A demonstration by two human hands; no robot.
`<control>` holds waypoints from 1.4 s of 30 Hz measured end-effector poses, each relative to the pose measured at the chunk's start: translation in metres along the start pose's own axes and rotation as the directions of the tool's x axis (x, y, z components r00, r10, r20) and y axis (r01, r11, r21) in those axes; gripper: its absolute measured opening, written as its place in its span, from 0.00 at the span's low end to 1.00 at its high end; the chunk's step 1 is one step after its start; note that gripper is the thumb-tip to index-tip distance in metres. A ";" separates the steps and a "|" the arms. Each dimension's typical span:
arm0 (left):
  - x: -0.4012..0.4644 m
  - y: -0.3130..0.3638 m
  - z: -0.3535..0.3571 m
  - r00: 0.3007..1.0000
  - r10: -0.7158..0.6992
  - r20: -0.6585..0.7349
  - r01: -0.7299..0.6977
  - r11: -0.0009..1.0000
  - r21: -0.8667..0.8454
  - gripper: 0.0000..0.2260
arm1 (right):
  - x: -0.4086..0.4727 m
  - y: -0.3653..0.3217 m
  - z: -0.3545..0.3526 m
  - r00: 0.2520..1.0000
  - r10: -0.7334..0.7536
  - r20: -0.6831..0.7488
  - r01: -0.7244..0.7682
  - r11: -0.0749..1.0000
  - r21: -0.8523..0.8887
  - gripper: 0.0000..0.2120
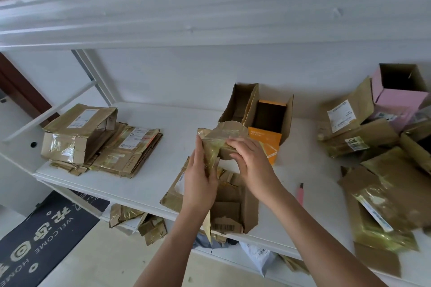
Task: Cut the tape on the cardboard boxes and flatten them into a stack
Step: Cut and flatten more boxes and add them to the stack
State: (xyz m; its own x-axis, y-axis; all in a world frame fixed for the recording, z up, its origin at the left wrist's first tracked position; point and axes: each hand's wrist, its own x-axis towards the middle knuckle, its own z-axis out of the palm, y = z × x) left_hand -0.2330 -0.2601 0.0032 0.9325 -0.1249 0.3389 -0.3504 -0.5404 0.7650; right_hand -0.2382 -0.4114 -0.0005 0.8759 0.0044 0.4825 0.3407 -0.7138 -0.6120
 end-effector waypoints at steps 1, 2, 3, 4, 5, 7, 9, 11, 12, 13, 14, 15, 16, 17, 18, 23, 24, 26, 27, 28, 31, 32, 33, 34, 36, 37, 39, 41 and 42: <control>0.002 0.002 -0.001 0.999 0.026 0.020 -0.026 1.000 0.014 0.32 | -0.001 0.002 0.000 1.000 0.003 -0.005 -0.003 1.000 -0.005 0.16; 0.004 0.003 -0.003 0.998 0.038 0.044 -0.039 0.999 0.024 0.31 | -0.002 0.005 0.000 1.000 0.004 -0.009 -0.004 1.000 -0.013 0.16; 0.006 0.005 -0.006 0.997 0.039 0.063 -0.040 0.999 0.021 0.29 | -0.002 0.007 0.000 1.000 0.011 -0.014 -0.012 1.000 -0.019 0.16; 0.007 0.007 -0.010 0.997 0.029 0.074 -0.030 1.000 0.009 0.25 | -0.002 0.009 -0.001 0.999 0.026 -0.027 -0.026 1.000 -0.016 0.17; 0.008 0.007 -0.014 0.996 0.017 0.088 -0.017 1.000 -0.005 0.21 | -0.002 0.012 -0.003 0.998 0.041 -0.048 -0.041 0.999 -0.002 0.17; 0.008 0.007 -0.018 0.993 0.000 0.122 0.003 1.000 -0.019 0.15 | 0.000 0.019 -0.009 0.996 0.060 -0.070 -0.058 0.998 0.035 0.17; 0.007 0.005 -0.018 0.989 -0.003 0.145 0.008 0.999 -0.034 0.14 | -0.001 0.025 -0.014 0.997 0.050 -0.058 -0.049 0.998 0.028 0.17; 0.007 0.007 -0.016 0.992 -0.005 0.130 0.011 0.999 -0.047 0.13 | -0.004 0.025 -0.015 0.999 0.040 -0.028 -0.041 0.999 -0.024 0.21; 0.007 0.009 -0.015 0.994 -0.004 0.113 0.009 0.999 -0.049 0.13 | -0.005 0.024 -0.014 0.999 0.040 -0.015 -0.041 0.997 -0.068 0.26; 0.007 0.012 -0.015 0.995 0.006 0.100 -0.001 0.999 -0.054 0.14 | -0.006 0.022 -0.013 0.999 0.039 -0.019 -0.042 0.990 -0.135 0.31; 0.008 0.016 -0.016 0.996 0.026 0.085 -0.021 0.998 -0.058 0.15 | -0.007 0.019 -0.011 0.998 0.036 -0.043 -0.044 0.977 -0.211 0.35; 0.009 0.019 -0.018 0.996 0.055 0.075 -0.051 0.997 -0.061 0.16 | -0.007 0.017 -0.009 0.996 0.030 -0.086 -0.052 0.962 -0.266 0.37; 0.011 0.022 -0.021 0.994 0.087 0.067 -0.083 0.995 -0.054 0.17 | -0.006 0.014 -0.007 0.989 0.028 -0.144 -0.068 0.958 -0.279 0.37; 0.014 0.026 -0.025 0.991 0.119 0.066 -0.116 0.992 -0.041 0.19 | -0.005 0.011 -0.006 0.979 0.032 -0.202 -0.084 0.964 -0.254 0.37; 0.018 0.029 -0.029 0.987 0.149 0.065 -0.148 0.989 -0.016 0.19 | -0.005 0.007 -0.005 0.968 0.039 -0.248 -0.095 0.972 -0.216 0.36; 0.035 0.033 -0.052 0.940 0.337 0.051 -0.340 0.918 0.204 0.22 | -0.002 -0.020 -0.010 0.929 -0.011 -0.369 -0.075 0.973 -0.218 0.17; 0.037 0.029 -0.055 0.928 0.366 0.073 -0.372 0.896 0.242 0.23 | -0.003 -0.023 -0.010 0.931 0.006 -0.364 -0.079 0.980 -0.185 0.18; 0.039 0.017 -0.058 0.922 0.357 0.150 -0.386 0.880 0.278 0.23 | -0.007 -0.025 -0.008 0.975 0.136 -0.175 -0.133 0.991 0.026 0.19; 0.039 0.011 -0.059 0.929 0.307 0.209 -0.360 0.881 0.307 0.24 | -0.009 -0.021 -0.004 0.977 0.213 -0.022 -0.207 0.965 0.158 0.18; 0.039 0.004 -0.057 0.933 0.224 0.281 -0.320 0.876 0.361 0.27 | -0.012 -0.015 0.002 0.957 0.273 0.103 -0.290 0.924 0.250 0.15; 0.028 -0.017 -0.052 0.901 -0.071 0.428 -0.213 0.788 0.578 0.32 | -0.025 0.005 0.020 0.878 0.447 0.170 -0.478 0.822 0.309 0.13; 0.022 -0.023 -0.051 0.904 -0.127 0.409 -0.179 0.755 0.631 0.34 | -0.029 0.009 0.023 0.839 0.514 0.176 -0.542 0.770 0.336 0.15; 0.014 -0.029 -0.051 0.919 -0.161 0.359 -0.140 0.717 0.682 0.35 | -0.033 0.011 0.024 0.798 0.572 0.189 -0.599 0.716 0.359 0.16; 0.006 -0.034 -0.052 0.941 -0.175 0.291 -0.098 0.680 0.727 0.36 | -0.036 0.013 0.024 0.762 0.615 0.200 -0.641 0.674 0.367 0.16; -0.007 -0.044 -0.054 0.965 -0.221 0.143 0.034 0.646 0.763 0.39 | -0.040 0.018 0.024 0.713 0.669 0.211 -0.691 0.619 0.373 0.16; -0.013 -0.050 -0.054 0.962 -0.265 0.067 0.133 0.669 0.731 0.41 | -0.042 0.019 0.024 0.698 0.683 0.217 -0.703 0.595 0.388 0.16; -0.020 -0.057 -0.052 0.933 -0.358 -0.043 0.317 0.757 0.571 0.43 | -0.046 0.022 0.027 0.682 0.693 0.233 -0.713 0.557 0.426 0.16; -0.023 -0.064 -0.052 0.898 -0.437 -0.047 0.421 0.824 0.380 0.43 | -0.050 0.022 0.031 0.674 0.692 0.257 -0.712 0.517 0.476 0.16; -0.024 -0.066 -0.053 0.889 -0.458 0.008 0.433 0.847 0.308 0.41 | -0.053 0.026 0.034 0.666 0.690 0.282 -0.715 0.484 0.505 0.14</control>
State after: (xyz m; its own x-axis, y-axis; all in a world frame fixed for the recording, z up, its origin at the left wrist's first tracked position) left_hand -0.2369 -0.1775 -0.0269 0.9901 0.1297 -0.0529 0.1341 -0.7681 0.6262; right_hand -0.2639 -0.4066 -0.0637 0.9151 -0.2924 -0.2777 -0.2889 0.0051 -0.9574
